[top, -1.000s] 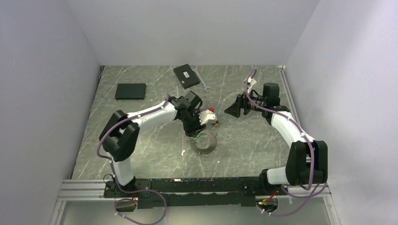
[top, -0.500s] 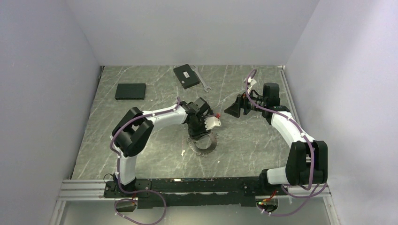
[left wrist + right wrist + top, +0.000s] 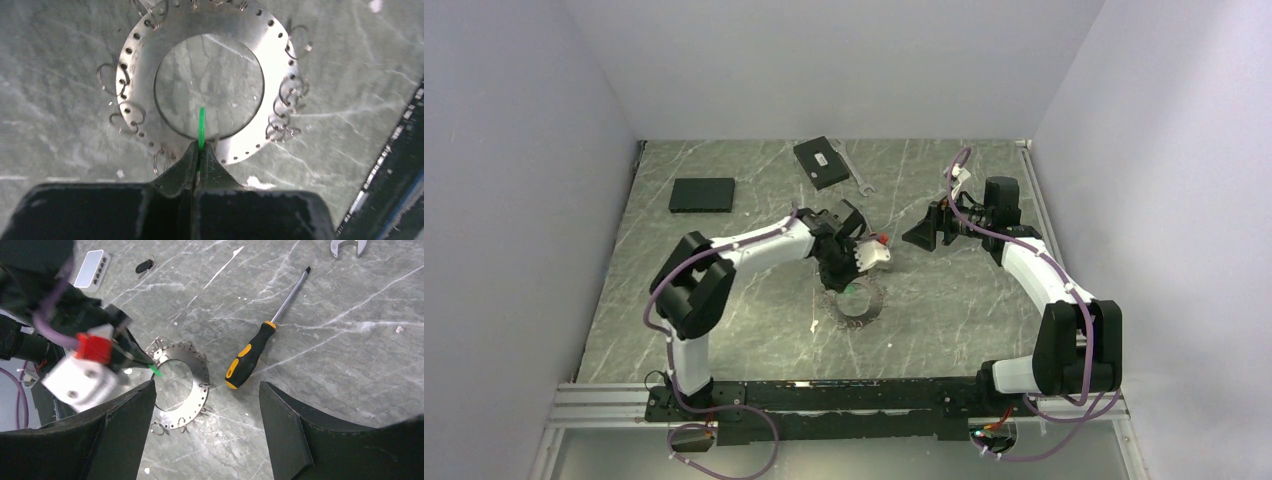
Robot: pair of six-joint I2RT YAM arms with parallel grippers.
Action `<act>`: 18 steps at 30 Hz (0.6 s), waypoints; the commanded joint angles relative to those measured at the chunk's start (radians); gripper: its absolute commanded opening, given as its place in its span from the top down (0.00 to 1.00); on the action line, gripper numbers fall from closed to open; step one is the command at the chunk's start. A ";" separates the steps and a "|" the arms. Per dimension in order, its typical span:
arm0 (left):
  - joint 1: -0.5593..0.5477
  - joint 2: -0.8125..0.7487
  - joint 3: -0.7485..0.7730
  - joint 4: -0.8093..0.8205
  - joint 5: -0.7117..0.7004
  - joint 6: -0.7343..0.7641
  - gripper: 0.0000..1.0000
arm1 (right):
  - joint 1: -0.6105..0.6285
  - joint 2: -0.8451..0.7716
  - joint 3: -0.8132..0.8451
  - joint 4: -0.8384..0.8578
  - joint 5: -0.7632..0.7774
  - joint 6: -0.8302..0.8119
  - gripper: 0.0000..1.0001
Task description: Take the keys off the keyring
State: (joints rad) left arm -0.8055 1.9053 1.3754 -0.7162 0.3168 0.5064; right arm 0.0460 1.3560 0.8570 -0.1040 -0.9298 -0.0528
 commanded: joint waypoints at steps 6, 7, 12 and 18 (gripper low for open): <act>0.152 -0.200 -0.037 -0.102 0.131 0.038 1.00 | -0.006 -0.013 0.005 0.027 -0.031 -0.018 0.21; 0.171 -0.202 -0.049 -0.104 0.133 0.051 1.00 | -0.006 -0.014 0.006 0.026 -0.032 -0.019 0.21; 0.234 -0.206 -0.132 -0.066 0.148 0.096 1.00 | -0.006 -0.014 0.007 0.024 -0.030 -0.019 0.21; 0.304 -0.177 -0.195 0.008 0.195 0.078 1.00 | -0.006 -0.017 0.007 0.022 -0.029 -0.020 0.21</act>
State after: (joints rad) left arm -0.5381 1.7191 1.1904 -0.7677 0.4435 0.5724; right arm 0.0460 1.3560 0.8570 -0.1043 -0.9302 -0.0597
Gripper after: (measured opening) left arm 0.013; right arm 0.790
